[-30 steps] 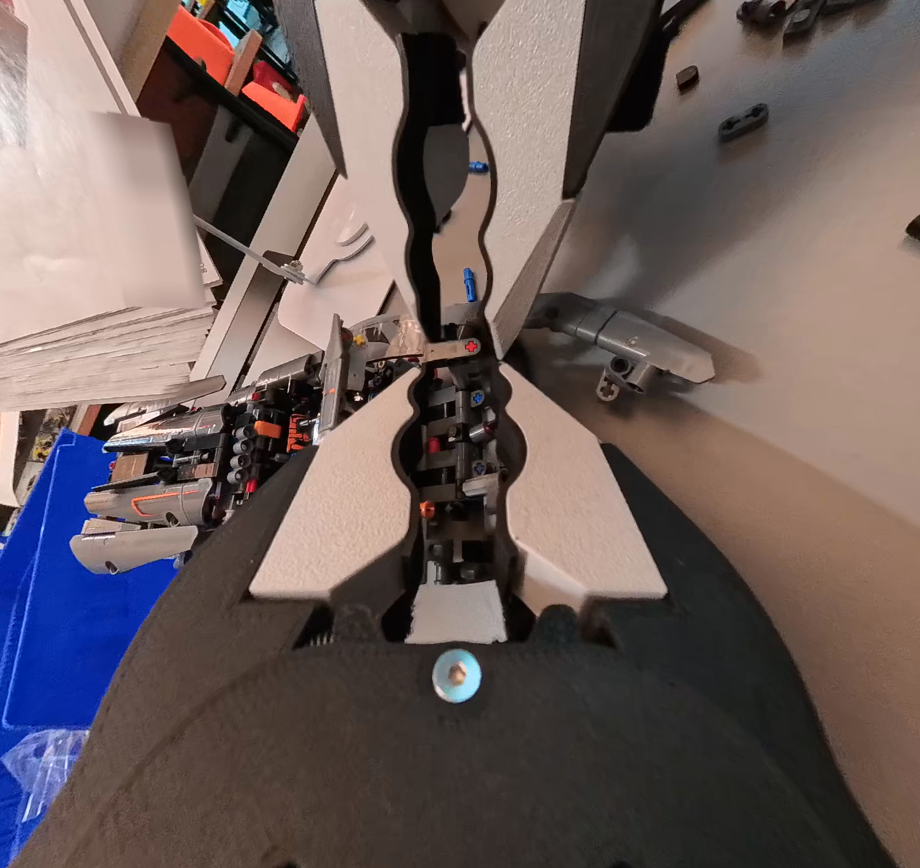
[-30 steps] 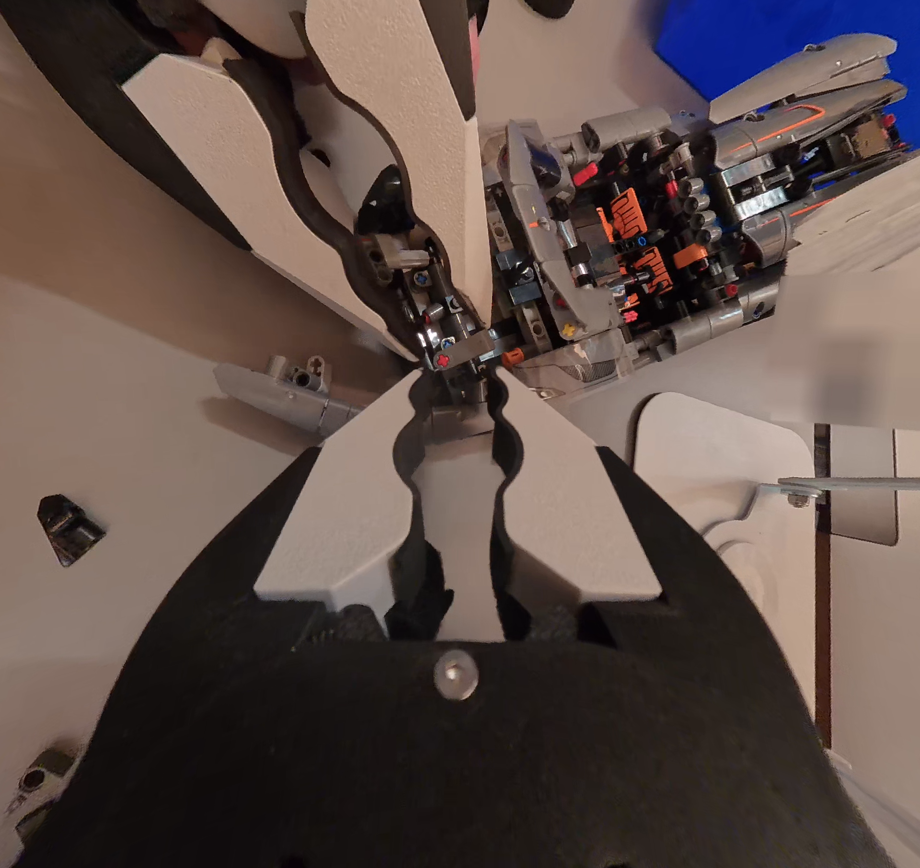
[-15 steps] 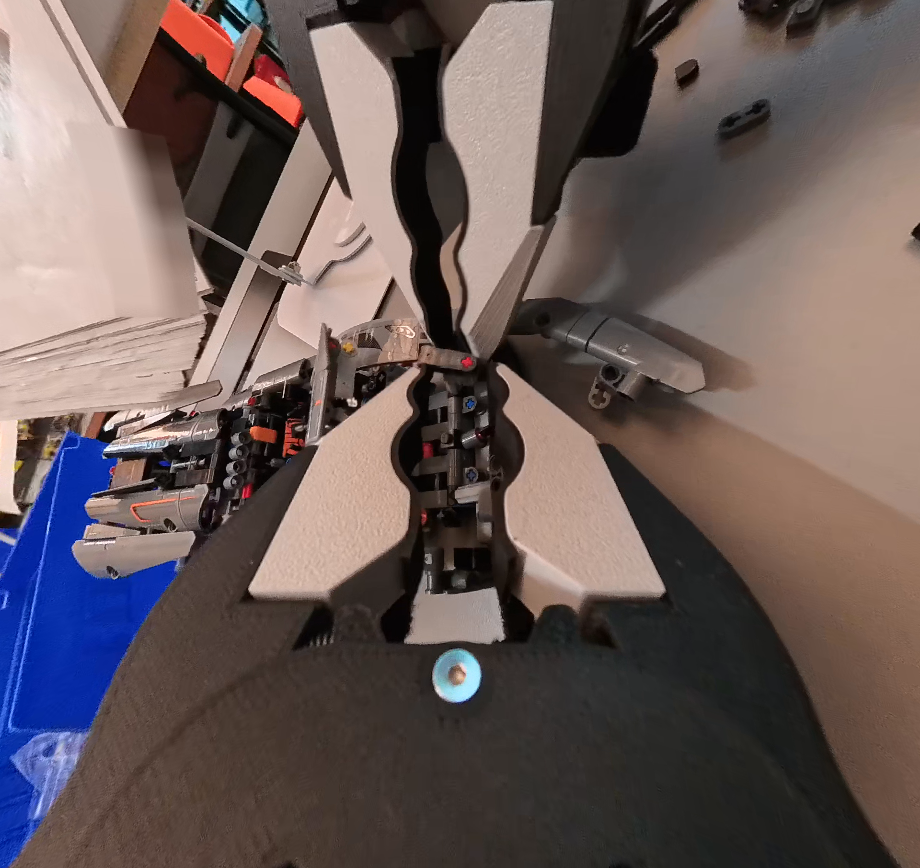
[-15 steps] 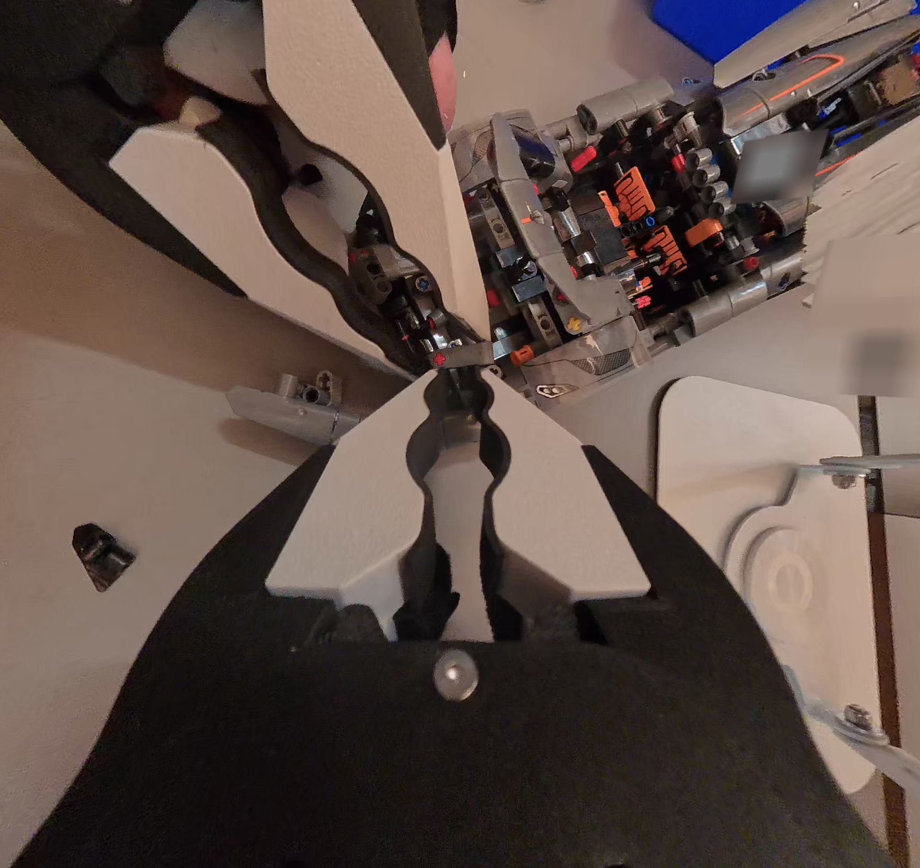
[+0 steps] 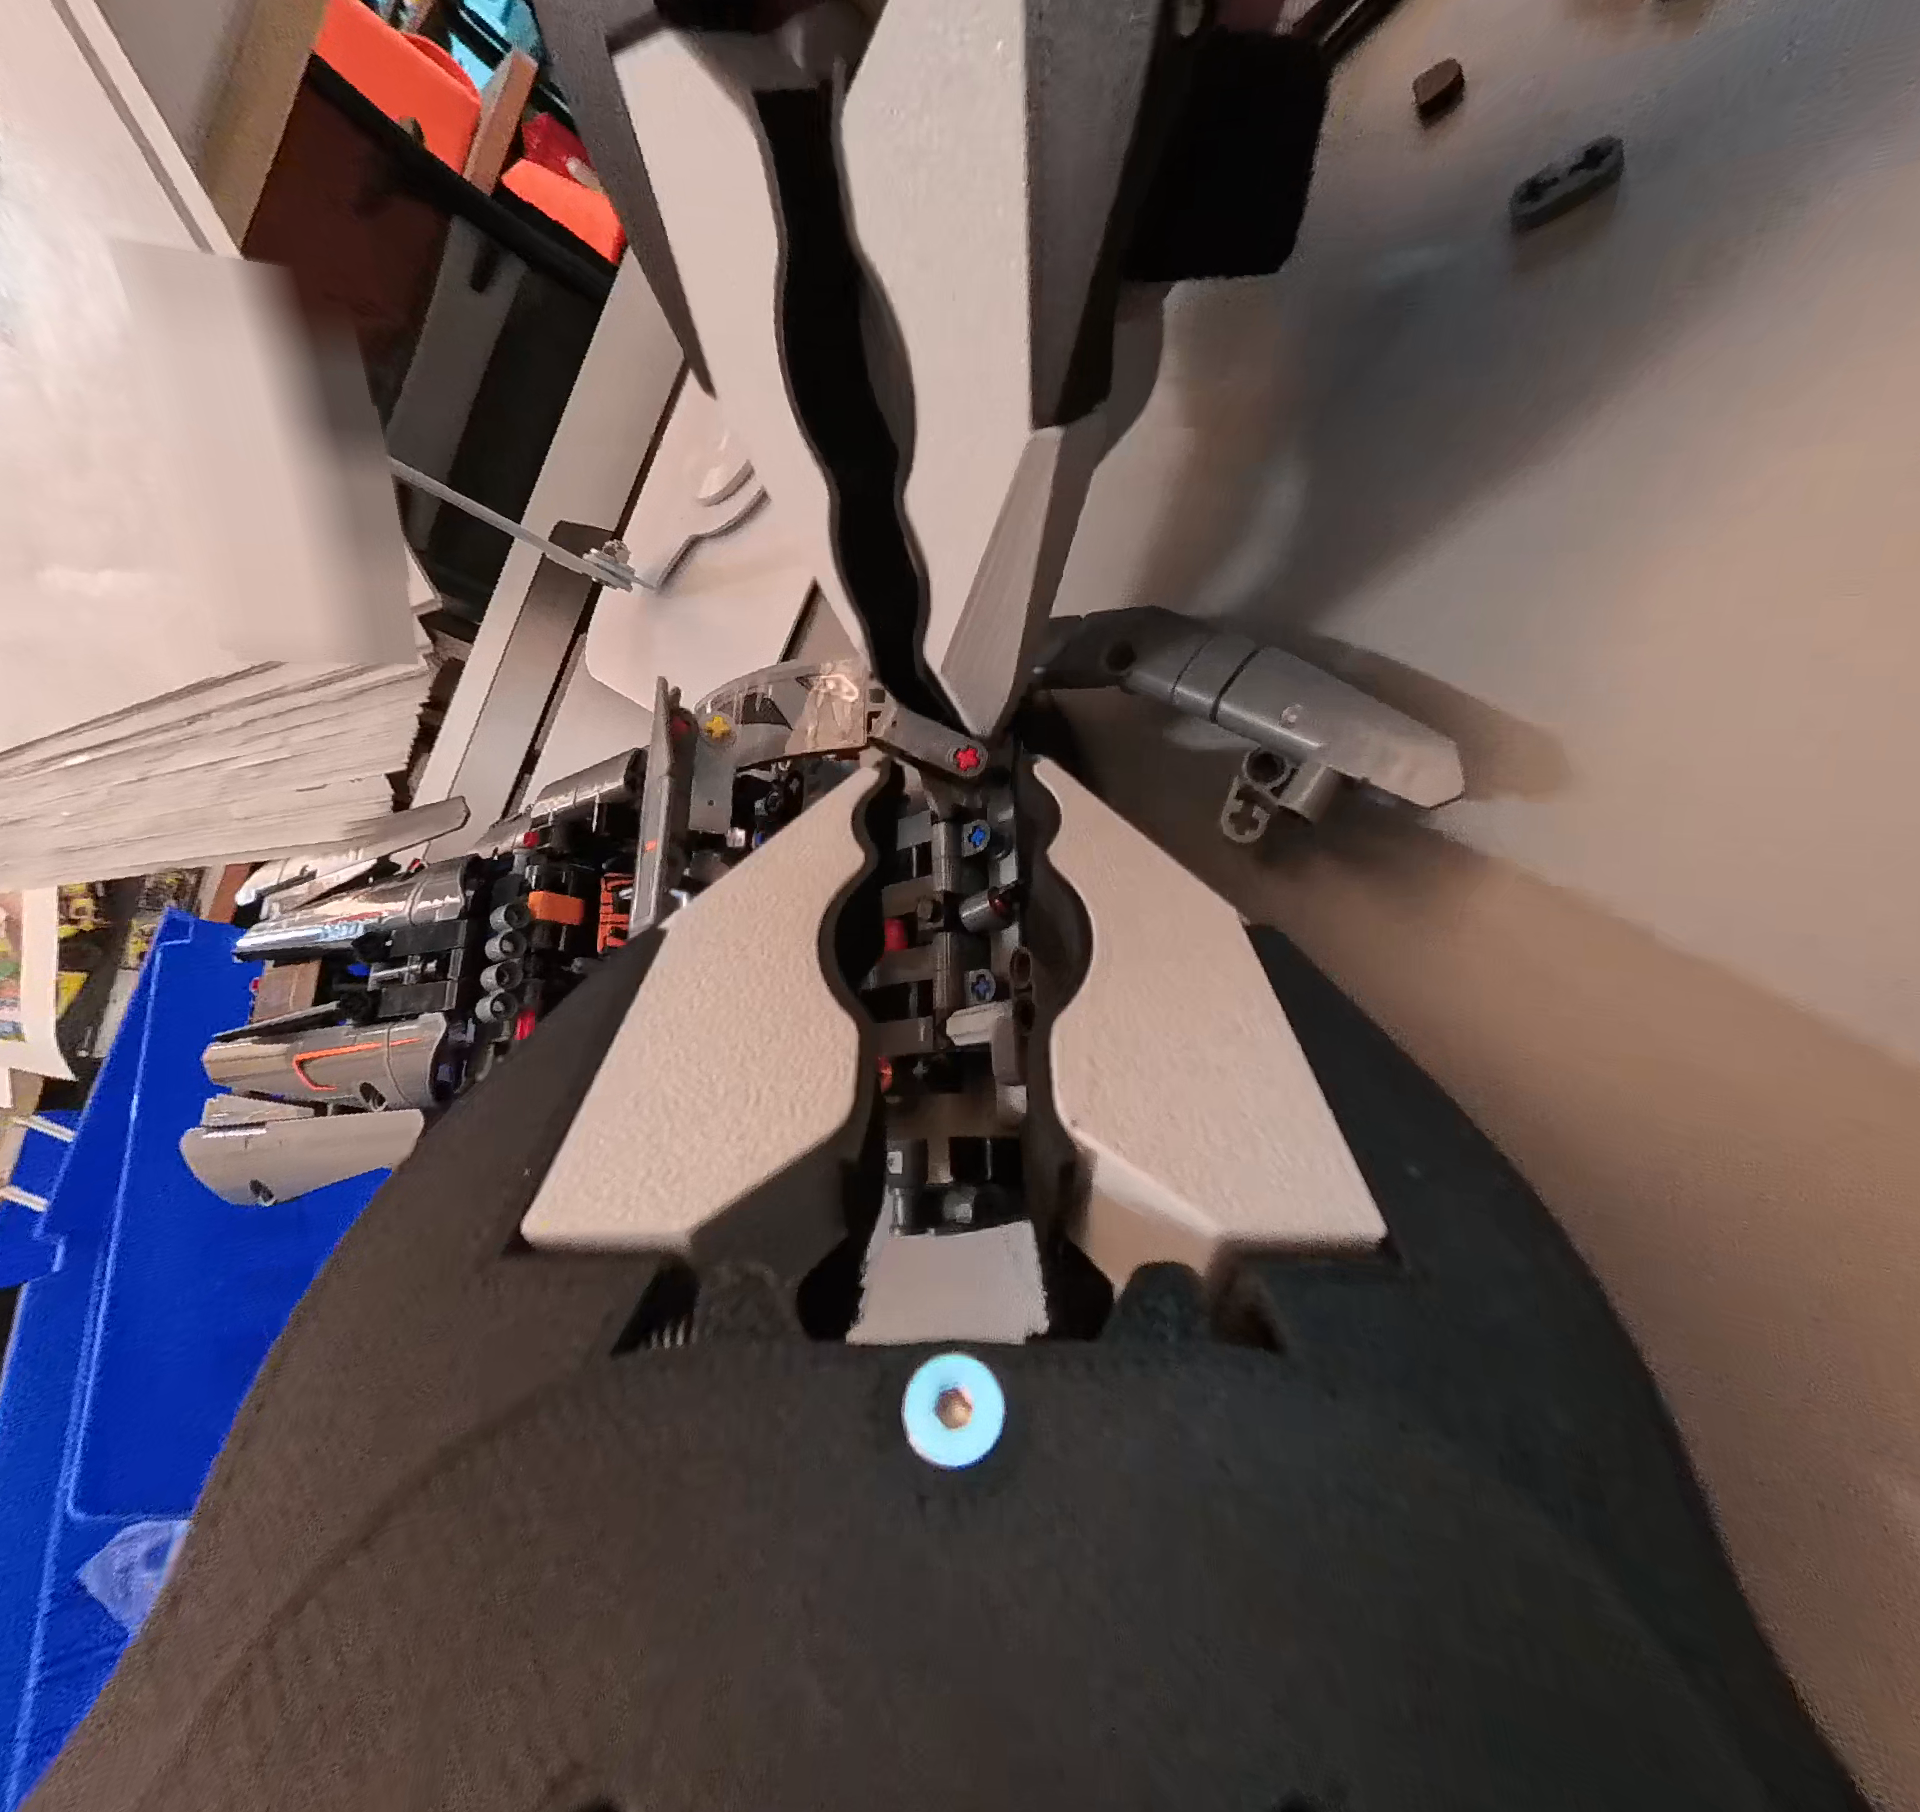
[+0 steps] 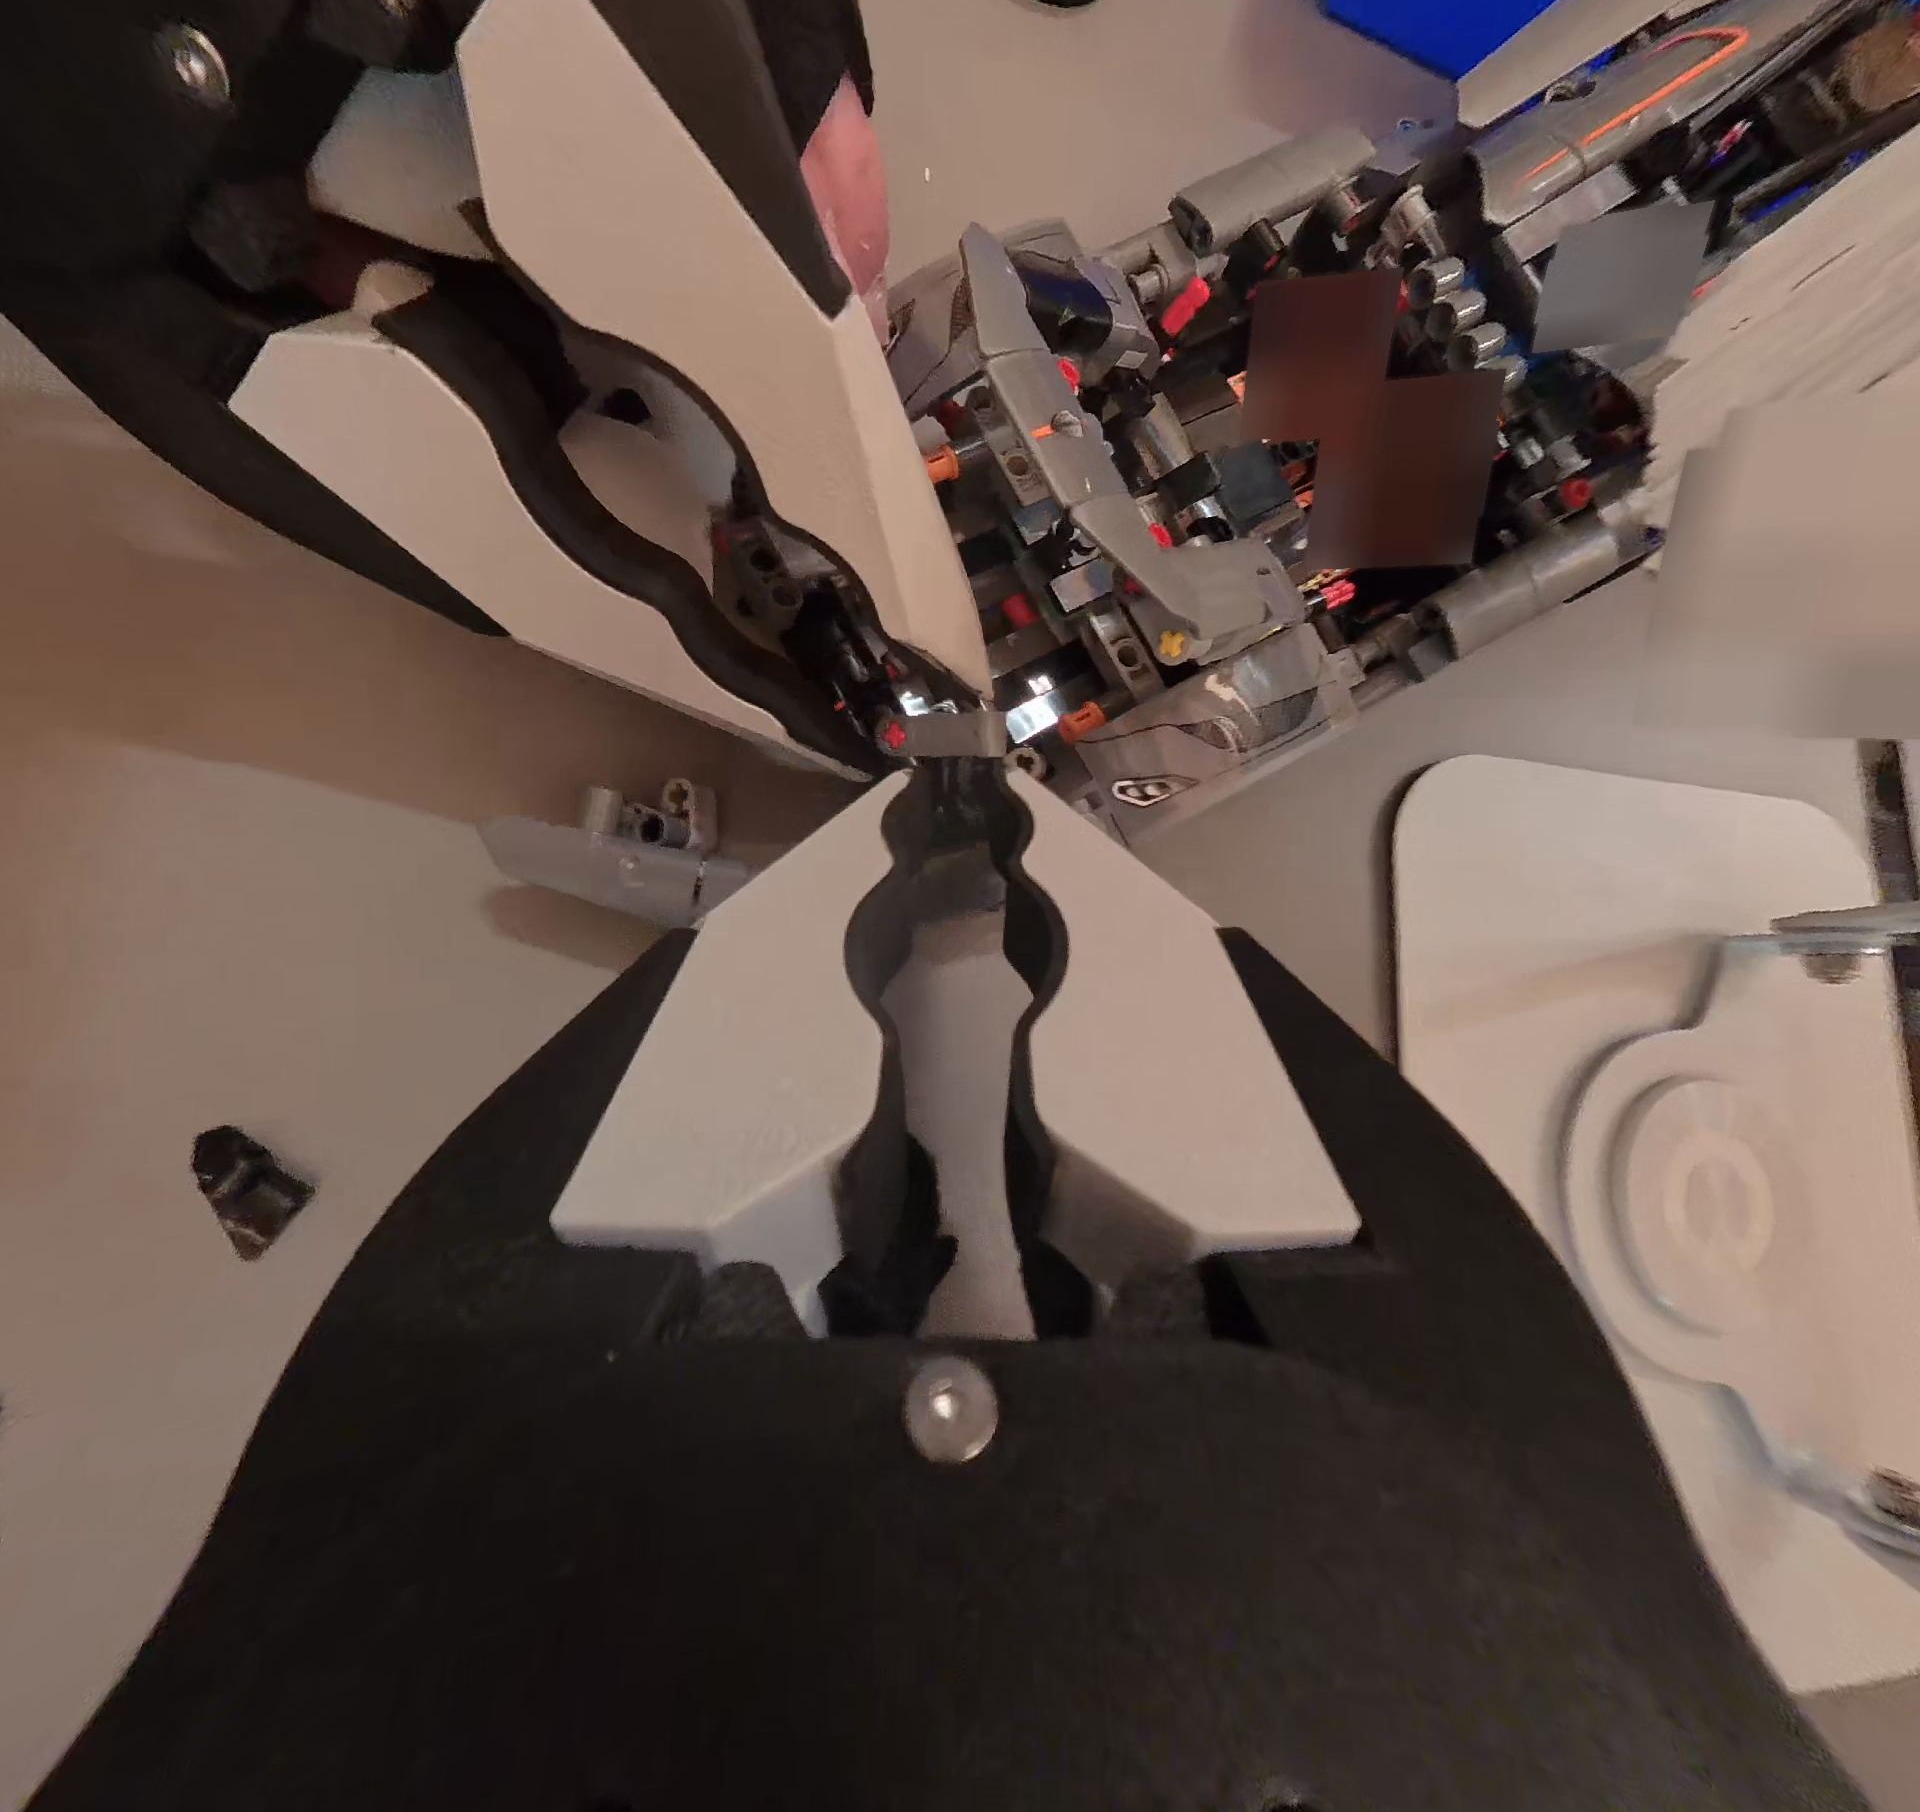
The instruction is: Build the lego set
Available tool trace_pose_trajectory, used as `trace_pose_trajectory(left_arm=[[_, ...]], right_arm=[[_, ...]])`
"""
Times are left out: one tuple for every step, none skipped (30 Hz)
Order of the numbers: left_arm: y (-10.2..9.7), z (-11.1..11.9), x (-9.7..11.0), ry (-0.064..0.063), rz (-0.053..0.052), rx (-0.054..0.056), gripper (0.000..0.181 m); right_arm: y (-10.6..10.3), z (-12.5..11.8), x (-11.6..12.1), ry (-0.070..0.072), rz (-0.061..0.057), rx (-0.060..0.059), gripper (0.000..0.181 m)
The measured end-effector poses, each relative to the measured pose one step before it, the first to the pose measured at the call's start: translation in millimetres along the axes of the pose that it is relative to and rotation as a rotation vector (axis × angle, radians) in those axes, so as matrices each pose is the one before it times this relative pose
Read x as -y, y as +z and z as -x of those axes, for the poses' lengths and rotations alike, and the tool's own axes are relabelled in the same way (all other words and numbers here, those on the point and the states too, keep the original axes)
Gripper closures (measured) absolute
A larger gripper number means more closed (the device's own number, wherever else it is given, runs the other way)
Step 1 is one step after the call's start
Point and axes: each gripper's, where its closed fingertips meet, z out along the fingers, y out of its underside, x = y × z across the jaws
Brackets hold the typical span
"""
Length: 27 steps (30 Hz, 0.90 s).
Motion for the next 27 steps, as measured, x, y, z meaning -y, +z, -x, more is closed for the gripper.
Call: trace_pose_trajectory(left_arm=[[0.81,-0.24,-1.5,-0.0084,0.006,-0.0039,0.16],[0.53,0.2,-0.69,-0.0026,0.0029,0.0014,0.16],[-0.13,0.0,0.49,0.0036,-0.0016,0.0034,0.16],[-0.23,0.26,0.89,0.0052,-0.0006,0.0069,0.16],[-0.4,0.24,1.17,0.0045,-0.002,0.0058,0.161],[-0.2,0.66,0.38,0.0019,0.0011,0.0066,0.162],[-0.17,1.57,-0.17,-0.0019,0.0036,0.0095,0.162],[0.01,1.12,-0.78,-0.0038,0.0041,0.004,0.162],[0.02,0.08,-0.54,-0.0055,0.0001,-0.0033,0.164],[0.4,0.07,-0.92,-0.003,0.0021,-0.0015,0.165],[0.32,0.31,-0.73,0.0016,0.0034,0.0034,0.167],[0.26,0.42,-0.1,0.0037,0.0016,0.0054,0.167],[0.22,-0.05,-0.03,0.0023,0.0015,0.0022,0.168],[0.1,0.2,0.09,0.0008,0.0001,0.0022,0.168],[-0.22,0.37,0.13,-0.0006,-0.0009,0.0012,0.169],[-0.09,0.06,-0.14,-0.001,-0.0004,-0.0019,0.169],[0.24,-0.15,-0.35,-0.0018,0.0017,-0.0016,0.169],[0.18,0.19,-0.26,0.0024,0.0007,0.0012,0.169],[0.04,-0.24,0.01,0.0067,-0.0021,0.0001,0.169],[0.11,-0.62,0.24,0.007,-0.002,-0.0017,0.169],[0.22,-0.55,-0.19,0.0079,-0.0007,-0.0009,0.169],[-0.04,0.14,-0.18,0.0036,-0.0004,0.0023,0.169],[0.03,0.2,-0.11,-0.0005,0.0012,0.0004,0.169],[0.09,0.0,-0.22,0.0004,-0.0006,-0.0012,0.169],[0.07,-0.14,0.06,0.0003,-0.0022,-0.0022,0.169],[-0.11,-0.11,0.05,0.0005,-0.0012,-0.0018,0.169],[0.07,-0.3,-0.04,0.0047,0.0004,-0.0007,0.169]], right_arm=[[-0.67,-2.08,0.07,-0.0229,0.0056,-0.0203,0.169],[-0.53,-1.42,1.18,-0.0223,-0.0009,-0.016,0.167],[-0.61,-0.12,1.87,-0.0289,-0.0077,-0.0101,0.163],[-0.37,-0.26,1.43,-0.0355,-0.0073,-0.0137,0.161],[0.25,-0.46,0.63,-0.0375,-0.0043,-0.0167,0.159],[0.66,0.57,0.19,-0.0334,-0.0037,-0.0102,0.16],[0.71,0.69,0.47,-0.0245,-0.0049,-0.0082,0.163],[0.5,-0.42,1.02,-0.0201,-0.0057,-0.0144,0.164],[0.49,-0.8,0.68,-0.0187,-0.0026,-0.0154,0.164],[0.52,-0.86,0.35,-0.0123,0.0004,-0.0122,0.164],[0.27,-0.9,0.22,-0.0068,-0.0007,-0.0095,0.164],[0.14,-0.39,-0.06,-0.0055,-0.0015,-0.0047,0.164],[-0.15,-0.44,-0.06,-0.0064,-0.0014,-0.0043,0.164],[-0.6,-0.73,0.47,-0.0111,-0.0036,-0.0084,0.163],[-0.42,-0.19,0.55,-0.014,-0.0034,-0.0063,0.164],[0.27,-0.05,0.11,-0.0089,0.0003,-0.0043,0.163],[0.32,-0.81,-0.1,-0.0038,0.0003,-0.0073,0.161],[0.19,-0.28,-0.15,-0.003,-0.0014,-0.0024,0.162],[-0.01,0.4,-0.09,-0.0041,-0.001,0.0021,0.161],[0.03,0.38,-0.2,-0.0074,-0.0006,0.0005,0.161],[0.17,0.82,0.08,-0.0084,-0.0009,0.0007,0.163],[0.27,0.46,0.18,-0.0083,-0.0003,-0.0021,0.163],[0.18,-0.15,0.11,-0.0094,0.0003,-0.0049,0.163],[0.07,0.18,0.01,-0.0081,0.0002,-0.0019,0.164],[-0.13,0.25,-0.03,-0.0074,0.0005,-0.0006,0.164],[-0.06,0.27,-0.12,-0.0102,0.0013,-0.0019,0.164],[0.03,0.42,-0.22,-0.0087,0.0025,-0.0006,0.164]])
